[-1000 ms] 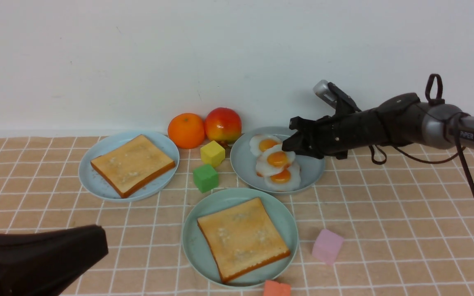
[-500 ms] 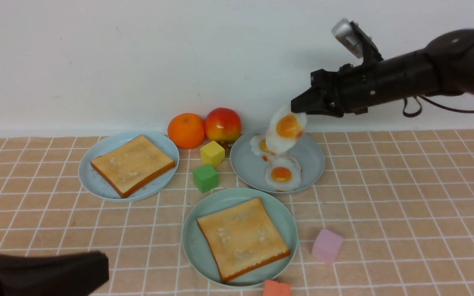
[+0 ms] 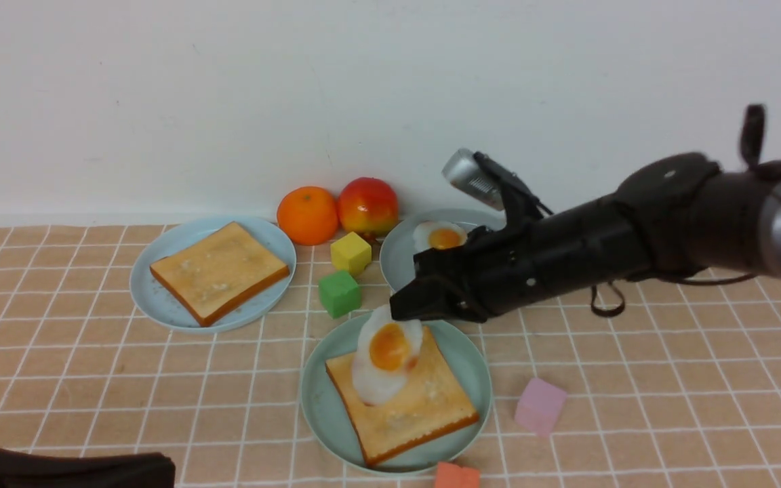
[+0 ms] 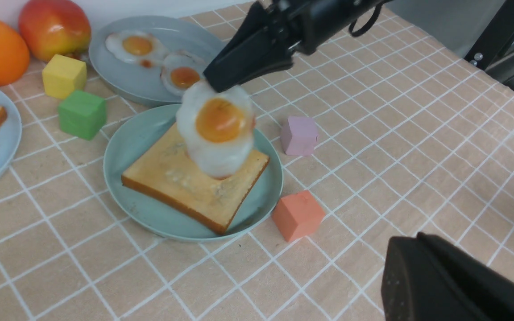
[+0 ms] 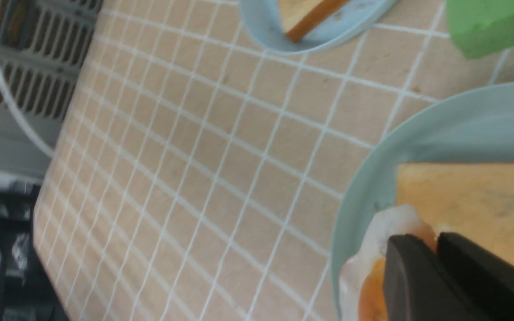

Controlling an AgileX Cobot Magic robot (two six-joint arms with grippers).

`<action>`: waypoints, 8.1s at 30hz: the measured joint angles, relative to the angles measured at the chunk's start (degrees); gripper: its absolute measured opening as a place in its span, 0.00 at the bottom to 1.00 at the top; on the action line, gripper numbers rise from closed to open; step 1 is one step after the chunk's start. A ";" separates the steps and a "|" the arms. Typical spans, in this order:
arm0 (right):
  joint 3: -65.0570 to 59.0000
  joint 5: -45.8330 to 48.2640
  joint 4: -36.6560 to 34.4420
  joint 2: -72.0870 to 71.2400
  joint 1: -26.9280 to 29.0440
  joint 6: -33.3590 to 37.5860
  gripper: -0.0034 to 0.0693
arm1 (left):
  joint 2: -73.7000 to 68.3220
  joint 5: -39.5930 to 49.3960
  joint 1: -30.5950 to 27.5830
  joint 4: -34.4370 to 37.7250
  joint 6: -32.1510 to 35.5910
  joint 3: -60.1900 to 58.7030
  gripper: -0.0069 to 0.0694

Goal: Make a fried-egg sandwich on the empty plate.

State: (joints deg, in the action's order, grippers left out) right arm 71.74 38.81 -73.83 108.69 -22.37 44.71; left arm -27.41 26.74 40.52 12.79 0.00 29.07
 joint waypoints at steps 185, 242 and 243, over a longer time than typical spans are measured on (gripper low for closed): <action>-9.90 32.31 51.67 -76.37 14.24 -29.80 0.13 | -38.56 1.89 4.79 -14.22 -1.47 30.54 0.07; -72.76 -17.05 77.33 -109.23 17.03 -55.40 0.03 | 10.82 -28.21 4.79 -6.45 -1.83 -19.53 0.07; -72.76 -17.05 77.09 -109.23 17.09 -54.37 0.03 | 10.82 -28.21 4.79 -6.45 -1.83 -19.53 0.07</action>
State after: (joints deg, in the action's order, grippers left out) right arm -1.02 21.76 3.26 -0.54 -5.27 -9.67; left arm -16.60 -1.46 45.31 6.34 -1.83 9.54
